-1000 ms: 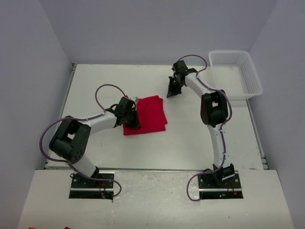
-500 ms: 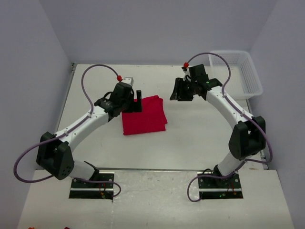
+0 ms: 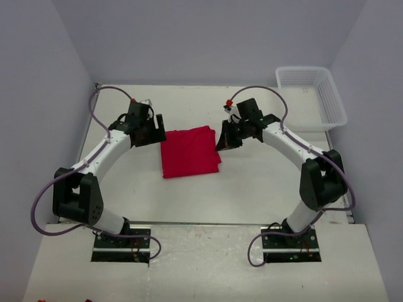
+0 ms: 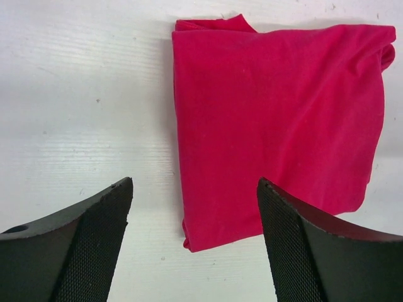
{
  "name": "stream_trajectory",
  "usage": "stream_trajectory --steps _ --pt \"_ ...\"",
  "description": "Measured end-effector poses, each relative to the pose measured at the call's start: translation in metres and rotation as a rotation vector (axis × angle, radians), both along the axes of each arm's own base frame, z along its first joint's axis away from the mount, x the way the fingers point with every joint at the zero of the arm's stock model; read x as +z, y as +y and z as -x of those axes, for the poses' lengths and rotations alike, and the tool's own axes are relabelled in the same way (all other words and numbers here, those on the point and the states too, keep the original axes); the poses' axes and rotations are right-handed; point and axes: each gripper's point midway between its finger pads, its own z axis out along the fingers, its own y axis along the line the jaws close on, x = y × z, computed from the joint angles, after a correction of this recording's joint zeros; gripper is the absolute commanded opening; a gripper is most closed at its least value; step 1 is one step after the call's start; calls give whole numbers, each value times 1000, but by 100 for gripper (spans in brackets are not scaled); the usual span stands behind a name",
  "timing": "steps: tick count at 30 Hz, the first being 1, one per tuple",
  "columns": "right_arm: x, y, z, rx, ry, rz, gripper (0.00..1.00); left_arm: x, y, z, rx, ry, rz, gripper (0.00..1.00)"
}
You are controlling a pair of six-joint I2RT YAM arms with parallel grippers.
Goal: Fold and stack the t-shirts
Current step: Put the neatly folded tshirt into the corner of the board with the left arm
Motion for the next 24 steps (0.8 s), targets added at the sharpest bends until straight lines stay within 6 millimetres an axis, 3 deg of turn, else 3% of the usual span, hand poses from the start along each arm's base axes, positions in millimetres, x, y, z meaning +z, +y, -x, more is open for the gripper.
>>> stream_trajectory --steps 4,14,19,24 --pt "-5 24 -5 54 39 -52 0 -12 -2 -3 -23 27 54 81" --pt "-52 58 -40 90 152 -70 0 -81 16 14 -22 199 171 80" --pt "-52 65 -51 87 151 -78 0 -94 8 14 -56 217 254 80" --pt "-46 68 -56 81 142 -87 0 -91 -8 9 -109 197 354 82"
